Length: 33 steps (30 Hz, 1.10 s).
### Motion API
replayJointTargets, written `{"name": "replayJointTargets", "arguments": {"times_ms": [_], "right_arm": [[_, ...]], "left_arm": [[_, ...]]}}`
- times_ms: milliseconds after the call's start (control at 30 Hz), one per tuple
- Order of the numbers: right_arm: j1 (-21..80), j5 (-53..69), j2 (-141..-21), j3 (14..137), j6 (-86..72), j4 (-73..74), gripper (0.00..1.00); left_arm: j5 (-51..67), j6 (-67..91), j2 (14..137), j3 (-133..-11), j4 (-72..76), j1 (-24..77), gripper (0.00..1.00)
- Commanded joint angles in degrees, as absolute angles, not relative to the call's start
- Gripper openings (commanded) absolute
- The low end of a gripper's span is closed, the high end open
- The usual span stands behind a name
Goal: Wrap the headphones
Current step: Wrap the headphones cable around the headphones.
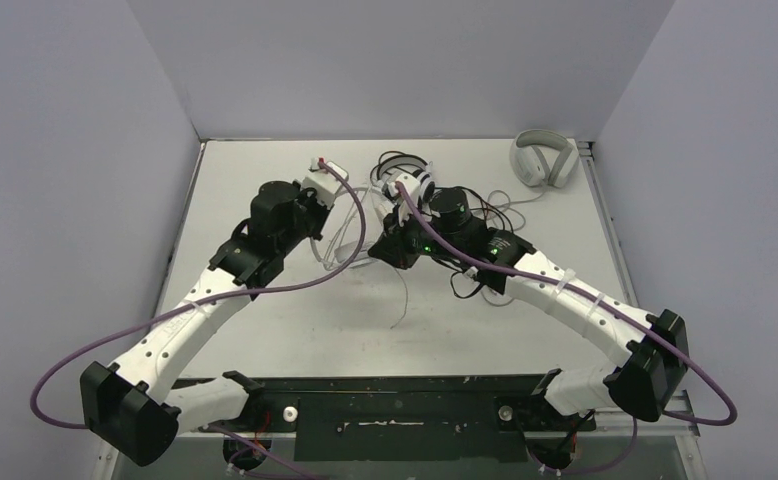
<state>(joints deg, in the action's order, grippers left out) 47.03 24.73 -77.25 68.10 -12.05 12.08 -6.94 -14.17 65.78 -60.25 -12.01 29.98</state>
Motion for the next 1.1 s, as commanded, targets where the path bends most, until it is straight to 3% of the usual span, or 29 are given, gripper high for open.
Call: {"name": "replayJointTargets", "arguments": {"times_ms": [0,333,567,733,1067], "right_arm": [[46.2,25.5,-75.3,71.6,-9.5,15.8,0.03],[44.7,17.3,-76.5,75.7,-4.2,23.9,0.06],[44.6,9.7,-77.9,77.5,-1.0,28.6,0.09],[44.4,5.8,-78.3,77.3,-0.4,29.2,0.13],[41.1,2.3,-78.5,72.7,2.6,25.8,0.14]], "left_arm": [[0.0,-12.7,64.6,-59.6,-13.6,30.8,0.0],[0.0,-12.6,67.0,-57.0,-14.4,33.1,0.0],[1.1,-12.0,70.9,-61.5,-21.8,34.1,0.0],[-3.5,-12.4,74.0,-65.1,-27.4,36.5,0.0],[1.3,-12.7,74.2,-66.0,-27.8,36.7,0.0]]}}
